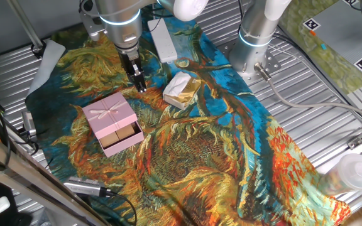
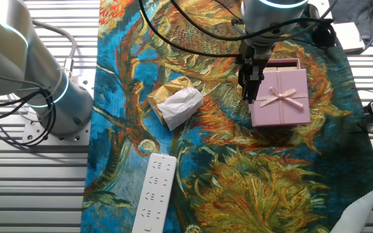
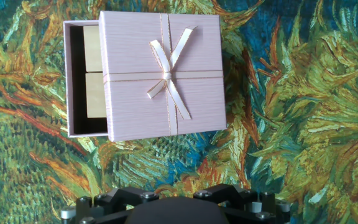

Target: Slide the outer casing onto the gift box

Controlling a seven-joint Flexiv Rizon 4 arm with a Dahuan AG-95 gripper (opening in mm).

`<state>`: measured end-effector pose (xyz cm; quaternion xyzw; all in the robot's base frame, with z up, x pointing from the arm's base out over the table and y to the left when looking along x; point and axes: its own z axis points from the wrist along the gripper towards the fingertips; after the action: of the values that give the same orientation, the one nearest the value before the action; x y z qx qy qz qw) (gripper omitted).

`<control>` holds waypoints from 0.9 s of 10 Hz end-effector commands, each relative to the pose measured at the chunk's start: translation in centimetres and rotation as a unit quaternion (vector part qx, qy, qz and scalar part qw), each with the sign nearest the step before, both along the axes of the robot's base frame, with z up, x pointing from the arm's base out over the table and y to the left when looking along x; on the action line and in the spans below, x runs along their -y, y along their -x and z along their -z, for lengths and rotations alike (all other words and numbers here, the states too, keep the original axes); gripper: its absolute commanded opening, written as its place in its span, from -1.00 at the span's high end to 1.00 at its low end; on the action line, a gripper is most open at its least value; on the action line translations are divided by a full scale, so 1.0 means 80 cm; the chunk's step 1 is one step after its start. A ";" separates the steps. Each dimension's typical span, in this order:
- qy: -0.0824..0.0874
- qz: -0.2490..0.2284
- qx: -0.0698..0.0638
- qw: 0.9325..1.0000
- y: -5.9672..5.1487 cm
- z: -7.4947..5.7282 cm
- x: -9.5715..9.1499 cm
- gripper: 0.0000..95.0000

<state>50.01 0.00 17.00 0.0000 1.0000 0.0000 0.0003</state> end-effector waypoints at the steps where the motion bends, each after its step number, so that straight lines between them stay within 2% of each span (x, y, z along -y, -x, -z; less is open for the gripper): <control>1: 0.000 0.000 0.000 1.000 0.000 0.000 0.000 -1.00; 2: -0.010 -0.008 0.010 1.000 0.000 0.000 0.000 1.00; 9: -0.007 -0.008 0.009 1.000 0.000 0.000 0.000 1.00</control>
<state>50.12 0.01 16.96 -0.0085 0.9999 0.0077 0.0094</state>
